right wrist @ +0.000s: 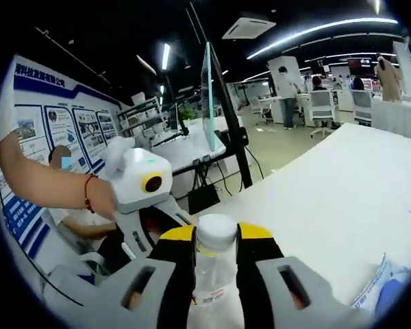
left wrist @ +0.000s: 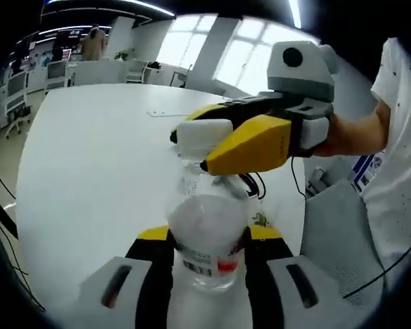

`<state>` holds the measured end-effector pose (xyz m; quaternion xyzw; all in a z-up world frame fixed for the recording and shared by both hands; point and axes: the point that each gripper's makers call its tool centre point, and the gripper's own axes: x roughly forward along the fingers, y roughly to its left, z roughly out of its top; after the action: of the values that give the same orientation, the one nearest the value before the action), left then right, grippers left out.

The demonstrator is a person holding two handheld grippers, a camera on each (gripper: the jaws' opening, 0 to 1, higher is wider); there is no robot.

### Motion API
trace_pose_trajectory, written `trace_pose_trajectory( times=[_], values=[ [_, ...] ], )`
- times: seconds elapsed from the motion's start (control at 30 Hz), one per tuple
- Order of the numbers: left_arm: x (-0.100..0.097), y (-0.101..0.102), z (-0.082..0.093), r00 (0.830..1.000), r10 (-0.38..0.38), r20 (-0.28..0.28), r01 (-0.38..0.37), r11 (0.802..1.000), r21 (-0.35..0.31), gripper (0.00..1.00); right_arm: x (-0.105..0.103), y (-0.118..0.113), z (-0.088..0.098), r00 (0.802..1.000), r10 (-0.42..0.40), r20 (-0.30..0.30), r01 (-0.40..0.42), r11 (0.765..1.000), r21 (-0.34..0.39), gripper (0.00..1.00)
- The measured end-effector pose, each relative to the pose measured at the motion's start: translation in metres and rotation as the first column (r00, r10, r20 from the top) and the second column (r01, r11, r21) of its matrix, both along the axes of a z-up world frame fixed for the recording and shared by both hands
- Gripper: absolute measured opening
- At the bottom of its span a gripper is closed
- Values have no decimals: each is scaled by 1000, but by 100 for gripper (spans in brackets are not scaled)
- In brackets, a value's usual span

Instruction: Arrange the tabletop items into an orderly group along one side of the table until the central work area is clear of visible clutter.

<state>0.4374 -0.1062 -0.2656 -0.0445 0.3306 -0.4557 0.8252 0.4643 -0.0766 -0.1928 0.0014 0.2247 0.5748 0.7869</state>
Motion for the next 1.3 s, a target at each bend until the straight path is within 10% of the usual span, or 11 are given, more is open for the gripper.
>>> trace_pose_trajectory(
  times=[0.53, 1.3],
  values=[
    [29, -24, 18, 992, -63, 105, 60, 998, 36, 39, 15, -22, 21, 981, -73, 182, 81, 996, -37, 19],
    [96, -45, 34, 967, -77, 242, 68, 997, 46, 39, 71, -44, 39, 891, -178, 417, 221, 974, -55, 19]
  ],
)
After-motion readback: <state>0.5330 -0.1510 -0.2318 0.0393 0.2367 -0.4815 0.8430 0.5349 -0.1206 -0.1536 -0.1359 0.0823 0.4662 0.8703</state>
